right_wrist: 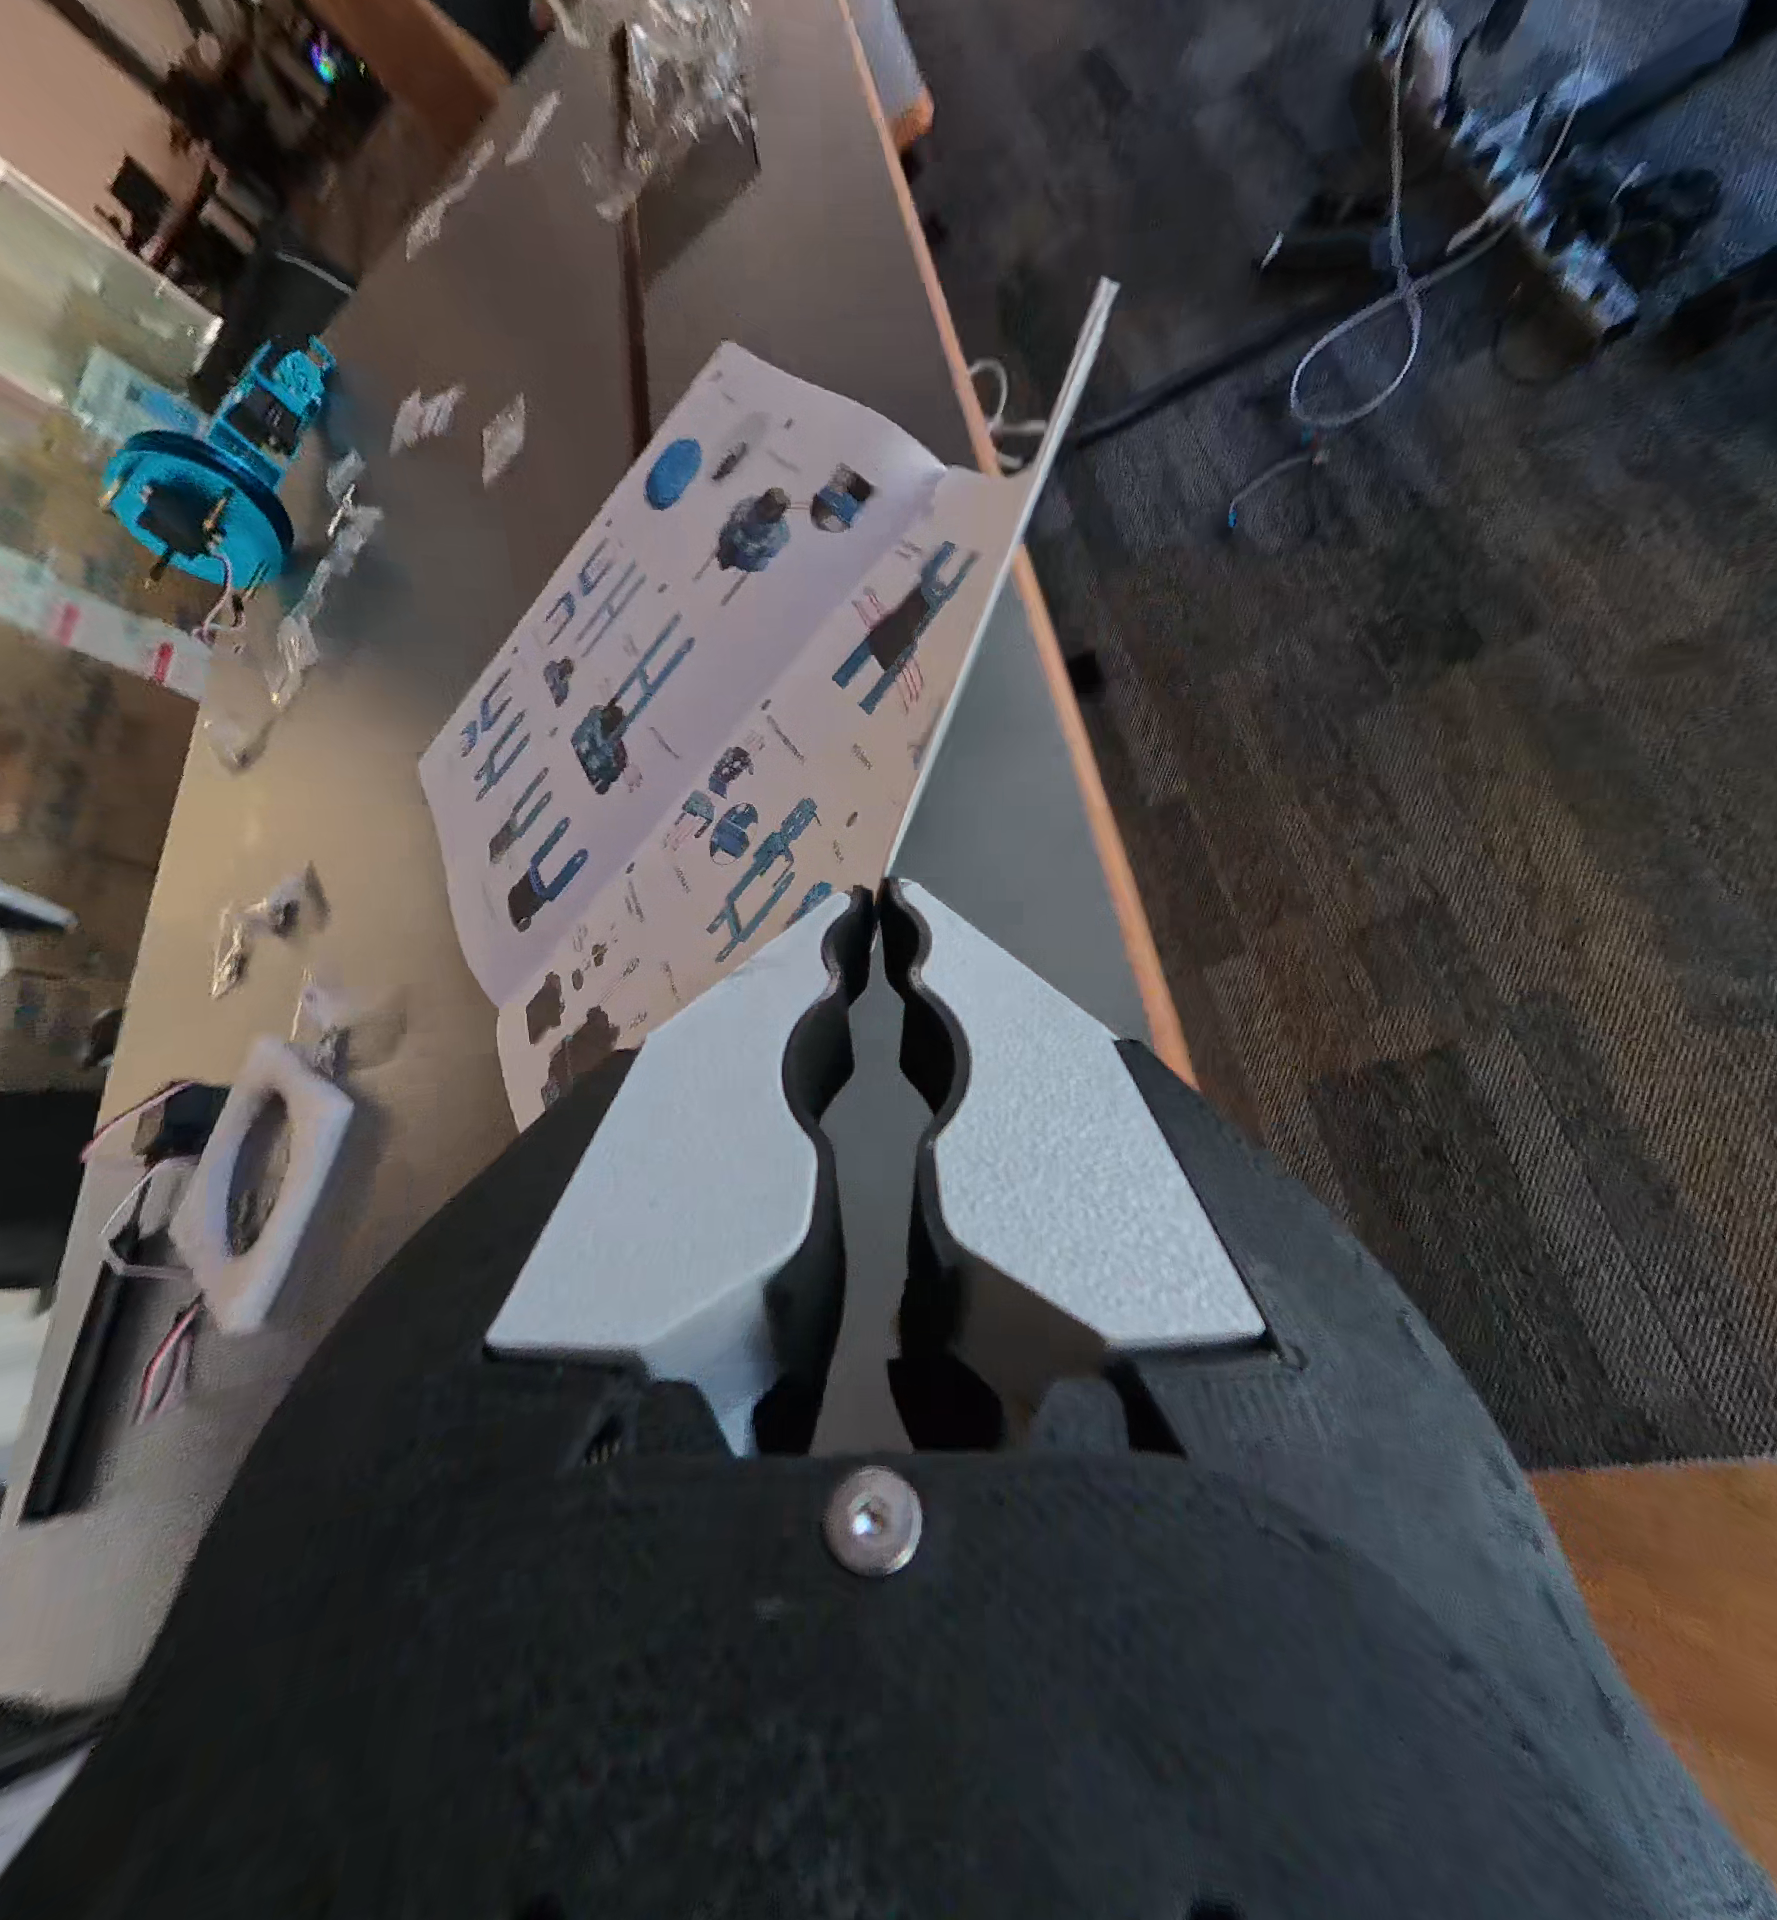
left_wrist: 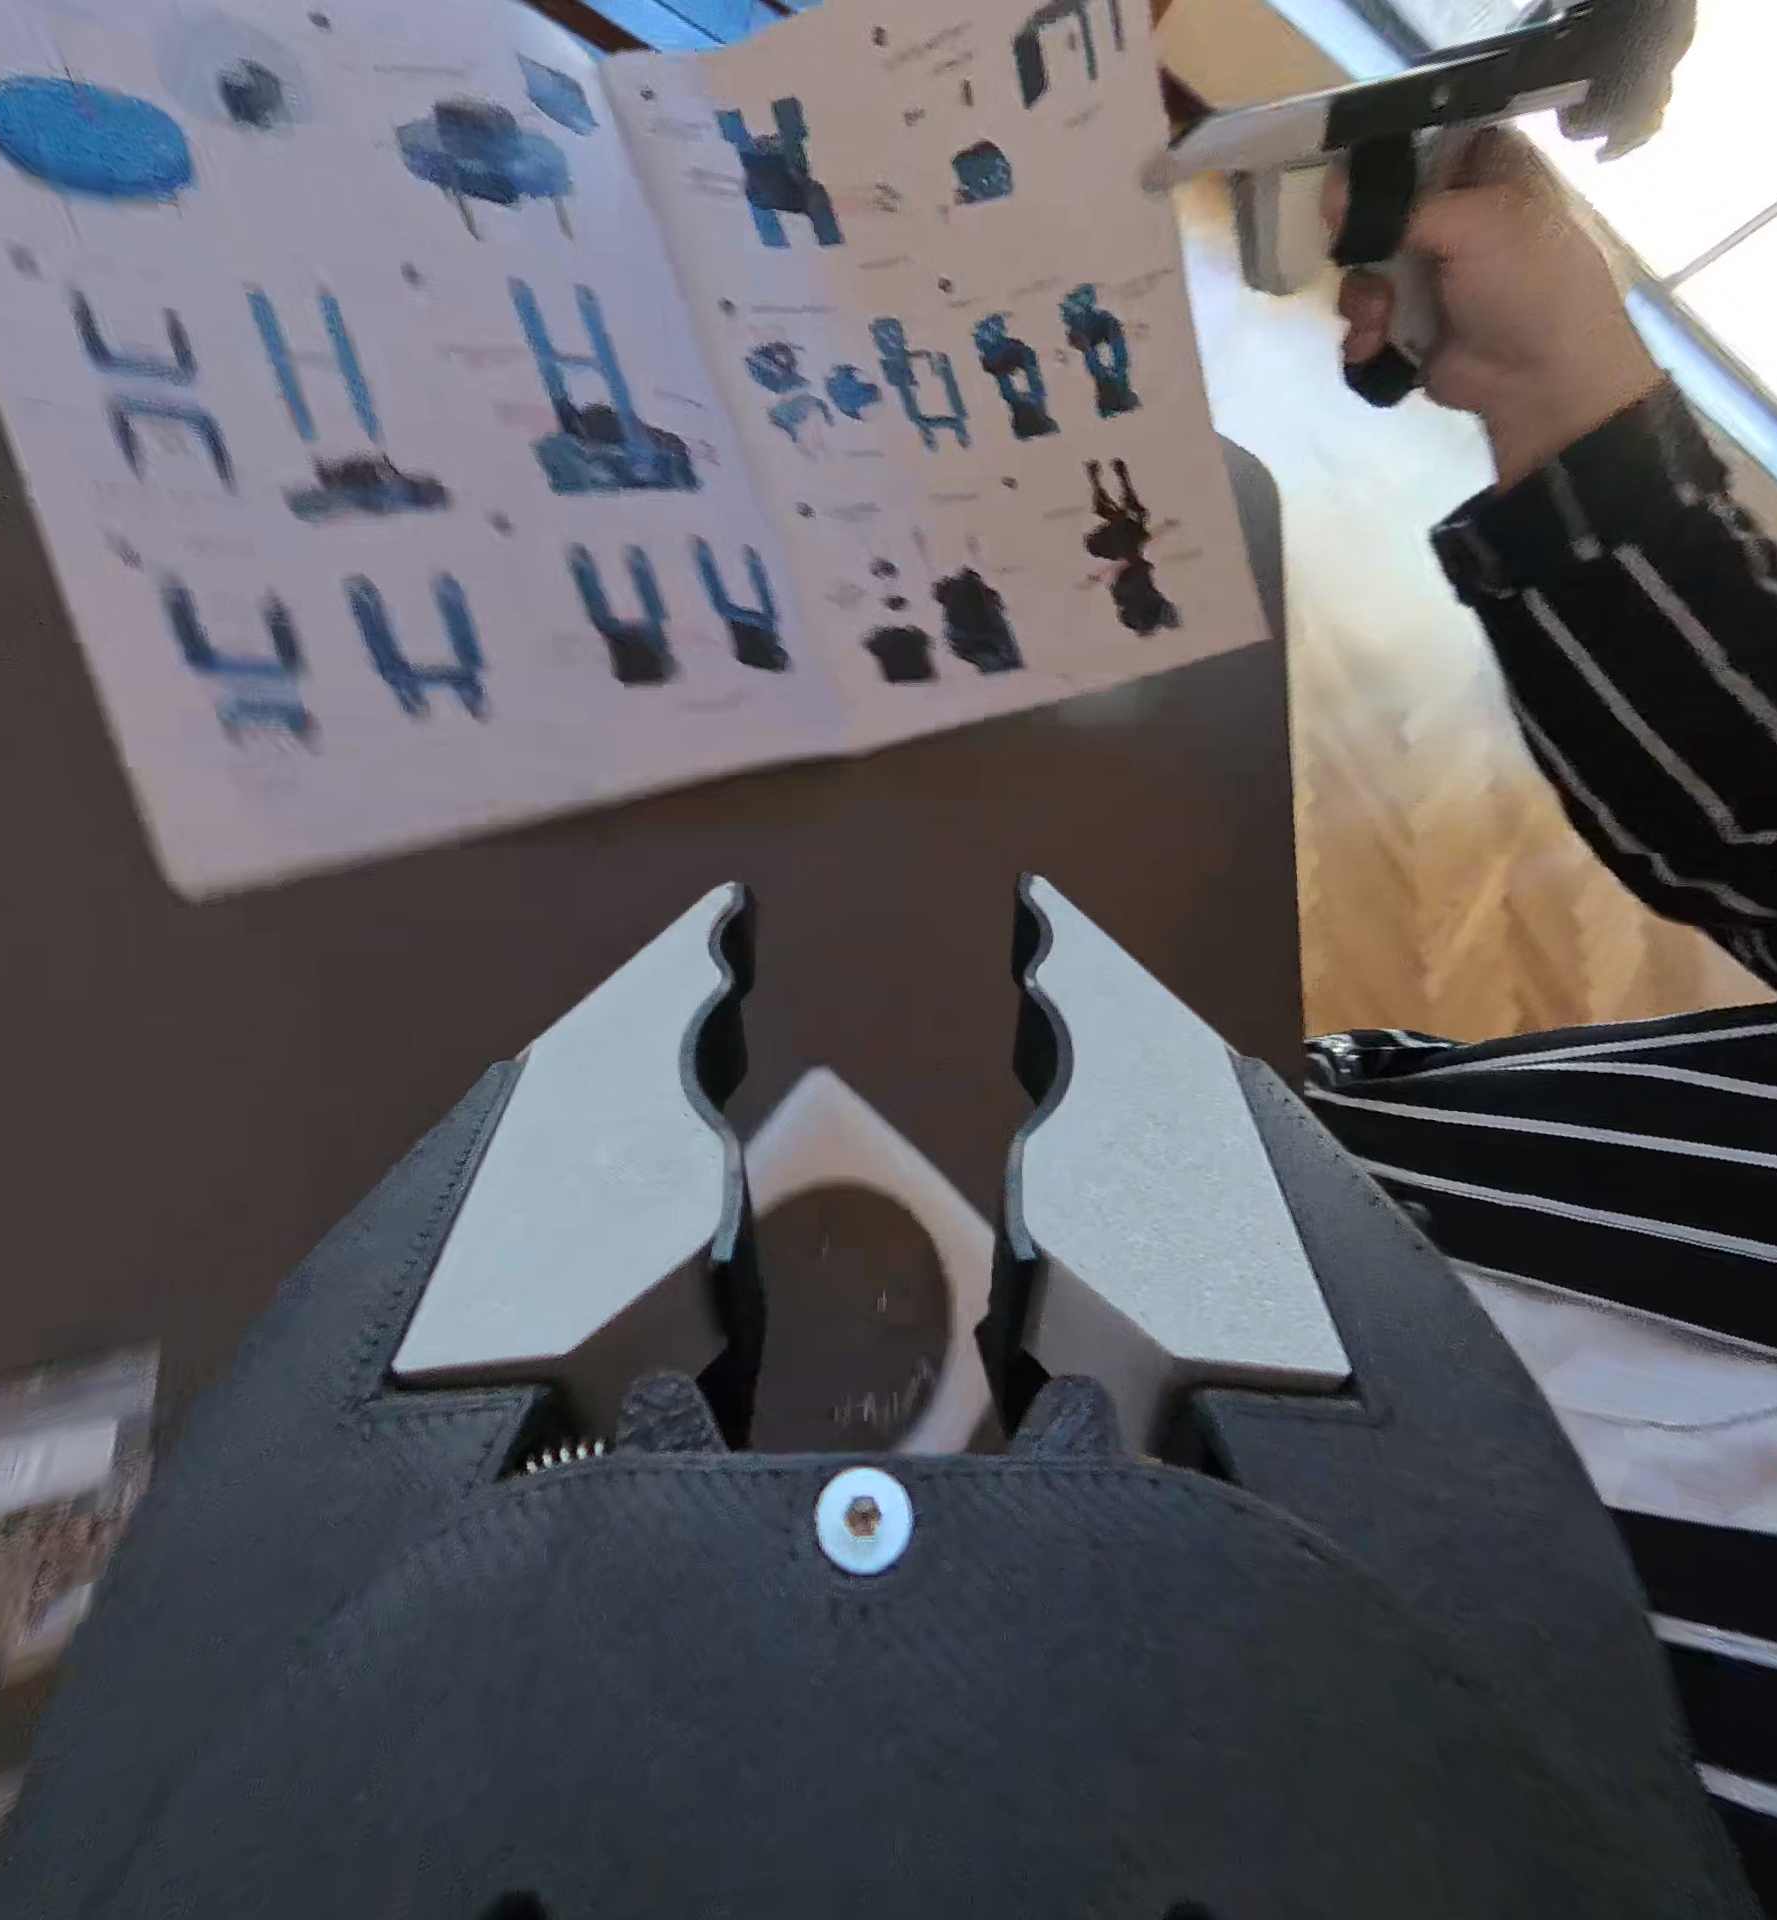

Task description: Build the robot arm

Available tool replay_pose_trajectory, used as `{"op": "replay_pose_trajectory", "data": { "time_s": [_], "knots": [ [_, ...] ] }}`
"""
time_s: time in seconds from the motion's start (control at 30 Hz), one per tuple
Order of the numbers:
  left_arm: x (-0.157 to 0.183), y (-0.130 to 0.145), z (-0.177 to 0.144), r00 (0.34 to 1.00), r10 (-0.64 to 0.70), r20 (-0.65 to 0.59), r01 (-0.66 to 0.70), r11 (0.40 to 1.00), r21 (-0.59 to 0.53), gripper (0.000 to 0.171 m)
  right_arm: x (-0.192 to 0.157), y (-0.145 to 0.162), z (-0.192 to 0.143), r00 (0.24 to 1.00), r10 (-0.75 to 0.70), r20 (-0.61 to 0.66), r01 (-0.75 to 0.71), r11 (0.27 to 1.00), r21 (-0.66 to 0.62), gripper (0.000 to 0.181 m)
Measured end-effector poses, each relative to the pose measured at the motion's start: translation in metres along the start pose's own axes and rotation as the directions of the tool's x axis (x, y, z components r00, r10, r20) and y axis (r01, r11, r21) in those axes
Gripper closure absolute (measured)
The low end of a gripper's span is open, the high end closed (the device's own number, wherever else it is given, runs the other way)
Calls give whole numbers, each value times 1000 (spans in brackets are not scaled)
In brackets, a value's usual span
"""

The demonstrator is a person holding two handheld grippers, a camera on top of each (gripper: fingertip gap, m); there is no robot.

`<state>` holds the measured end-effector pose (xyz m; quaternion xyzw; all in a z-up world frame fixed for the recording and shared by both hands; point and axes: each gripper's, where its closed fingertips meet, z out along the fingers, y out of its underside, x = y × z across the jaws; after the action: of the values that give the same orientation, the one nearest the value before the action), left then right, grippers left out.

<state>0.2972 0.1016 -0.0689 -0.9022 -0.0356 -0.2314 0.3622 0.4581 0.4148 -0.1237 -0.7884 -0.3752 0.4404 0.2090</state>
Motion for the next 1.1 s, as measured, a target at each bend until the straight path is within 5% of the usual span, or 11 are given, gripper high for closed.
{"op": "replay_pose_trajectory", "data": {
  "time_s": [0.03,0.1,0.3,0.43,0.57,0.67,0.77,0.87,1.0,1.1],
  "knots": [
    [3,-10,20,1000,12,20,-12,1000,-14,129,17,3,-7,1000,22,23,-21,999,-25,181],
    [24,-28,68,1000,23,-13,-24,998,-58,171,54,9,-18,995,77,69,-72,994,-77,181],
    [70,-34,222,992,111,63,-92,965,-246,171,128,15,-23,961,137,241,-98,981,-167,180],
    [75,-12,270,989,111,97,-72,936,-343,171,142,28,-11,912,213,350,-133,962,-238,150],
    [81,-18,280,997,-28,71,47,960,-277,171,132,39,1,749,424,509,-289,901,-325,136],
    [81,-19,280,994,-97,52,106,970,-218,171,110,33,-4,624,457,634,-295,889,-351,179],
    [90,-26,278,994,-104,13,105,987,-121,169,98,15,-15,700,277,658,-164,959,-229,181],
    [107,-63,264,1000,-9,-10,10,997,71,142,79,3,-37,771,-54,635,131,988,-76,181],
    [104,-139,229,946,284,159,-313,926,210,106,41,-20,-81,663,-322,675,322,938,132,181],
    [101,-202,206,865,454,214,-494,845,205,103,22,-30,-106,593,-429,682,389,894,224,181]
  ]
}}
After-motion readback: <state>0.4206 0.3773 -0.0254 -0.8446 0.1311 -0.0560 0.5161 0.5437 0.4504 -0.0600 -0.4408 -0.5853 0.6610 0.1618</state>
